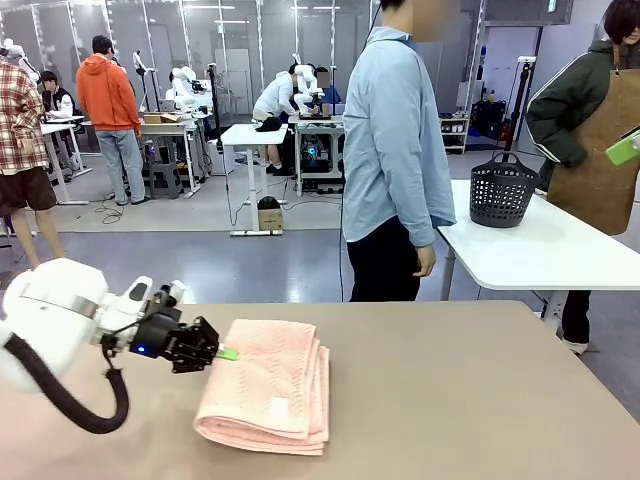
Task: Fold the towel.
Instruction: Pick up the 100 cm Hotel Towel and place it on the left side of the table.
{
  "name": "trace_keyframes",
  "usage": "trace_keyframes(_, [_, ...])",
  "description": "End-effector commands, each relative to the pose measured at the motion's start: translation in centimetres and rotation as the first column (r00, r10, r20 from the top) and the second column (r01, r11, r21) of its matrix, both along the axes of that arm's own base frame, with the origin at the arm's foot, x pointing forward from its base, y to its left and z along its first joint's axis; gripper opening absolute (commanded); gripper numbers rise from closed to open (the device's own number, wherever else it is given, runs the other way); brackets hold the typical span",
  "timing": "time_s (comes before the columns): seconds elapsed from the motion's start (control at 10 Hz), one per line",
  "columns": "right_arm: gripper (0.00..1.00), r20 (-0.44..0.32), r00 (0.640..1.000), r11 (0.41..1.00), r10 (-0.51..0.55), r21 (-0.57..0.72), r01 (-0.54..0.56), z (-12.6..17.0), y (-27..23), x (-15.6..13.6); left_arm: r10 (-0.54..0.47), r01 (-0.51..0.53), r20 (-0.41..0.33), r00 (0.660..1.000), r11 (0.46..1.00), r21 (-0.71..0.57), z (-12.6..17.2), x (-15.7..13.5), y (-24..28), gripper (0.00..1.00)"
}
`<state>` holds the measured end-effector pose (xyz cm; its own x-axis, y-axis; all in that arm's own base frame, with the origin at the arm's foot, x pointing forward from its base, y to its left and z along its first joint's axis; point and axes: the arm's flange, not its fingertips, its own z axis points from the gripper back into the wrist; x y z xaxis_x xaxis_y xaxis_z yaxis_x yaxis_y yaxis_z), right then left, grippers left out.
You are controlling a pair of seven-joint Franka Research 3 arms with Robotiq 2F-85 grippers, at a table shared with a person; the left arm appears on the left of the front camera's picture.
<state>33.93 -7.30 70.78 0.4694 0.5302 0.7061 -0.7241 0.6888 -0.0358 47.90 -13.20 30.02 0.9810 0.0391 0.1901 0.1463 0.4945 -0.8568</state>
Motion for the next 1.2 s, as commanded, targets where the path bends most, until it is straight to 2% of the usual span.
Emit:
trace_keyframes(0.0, [1.0, -0.007, 1.0, 1.0, -0.018, 0.001, 0.018, 0.2, 0.1, 0.0, 0.007, -0.008, 0.025, 1.0, 1.0, 0.027, 2.3, -1.0, 4.3, 0.11])
trace_keyframes(0.3, [1.0, -0.007, 1.0, 1.0, -0.018, 0.001, 0.018, 0.2, 0.1, 0.0, 0.045, -0.053, 0.077, 0.996, 0.993, 0.104, 4.9, -2.8, 13.2, 0.11])
trace_keyframes(0.6, [1.0, -0.007, 1.0, 1.0, -0.018, 0.001, 0.018, 0.2, 0.1, 0.0, 0.033, -0.055, 0.134, 0.99, 0.985, 0.165, 6.1, -3.1, 21.3, 0.11])
trace_keyframes(0.7, [1.0, -0.007, 1.0, 1.0, -0.018, 0.001, 0.018, 0.2, 0.1, 0.0, -0.015, -0.011, 0.137, 0.99, 0.983, 0.186, 6.1, -3.1, 23.3, 0.11])
trace_keyframes(0.9, [1.0, -0.007, 1.0, 1.0, -0.018, 0.001, 0.018, 0.2, 0.1, 0.0, 0.009, -0.038, 0.155, 0.988, 0.982, 0.187, 6.7, -2.9, 26.8, 0.11])
trace_keyframes(1.1, [1.0, -0.007, 1.0, 1.0, -0.018, 0.001, 0.018, 0.2, 0.1, 0.0, 0.007, -0.031, 0.122, 0.993, 0.98, 0.196, 6.3, -2.5, 28.9, 0.11])
